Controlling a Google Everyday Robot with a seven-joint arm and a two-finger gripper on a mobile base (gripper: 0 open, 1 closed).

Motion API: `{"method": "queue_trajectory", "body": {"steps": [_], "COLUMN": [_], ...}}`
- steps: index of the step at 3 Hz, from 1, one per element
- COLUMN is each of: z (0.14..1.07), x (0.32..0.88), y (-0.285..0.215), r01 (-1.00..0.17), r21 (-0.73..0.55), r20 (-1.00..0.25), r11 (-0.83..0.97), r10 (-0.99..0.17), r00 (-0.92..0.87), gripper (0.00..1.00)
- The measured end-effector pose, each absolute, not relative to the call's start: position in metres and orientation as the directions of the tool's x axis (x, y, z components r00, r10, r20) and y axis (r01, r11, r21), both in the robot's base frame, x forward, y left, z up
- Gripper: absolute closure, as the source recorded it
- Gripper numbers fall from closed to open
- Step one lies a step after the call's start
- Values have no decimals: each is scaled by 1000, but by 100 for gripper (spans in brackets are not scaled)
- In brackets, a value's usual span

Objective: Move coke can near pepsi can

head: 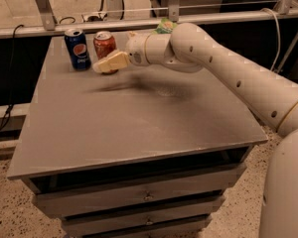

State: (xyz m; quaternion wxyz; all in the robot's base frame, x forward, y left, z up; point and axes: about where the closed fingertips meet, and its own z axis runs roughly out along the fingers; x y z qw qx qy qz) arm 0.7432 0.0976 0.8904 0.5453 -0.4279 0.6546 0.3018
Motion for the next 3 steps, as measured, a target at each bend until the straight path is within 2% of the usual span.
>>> {"method": "queue_trajectory", "body": {"steps": [2,3], "z": [946,950], "x": [664,661], "y": [3,-12], "r01": [-852,-840], "r21": [-225,-234], "r20": [-942,-940], "r11": [473,490], "r10": [-330,-336], "r00": [65,66], "gripper": [0,0]}}
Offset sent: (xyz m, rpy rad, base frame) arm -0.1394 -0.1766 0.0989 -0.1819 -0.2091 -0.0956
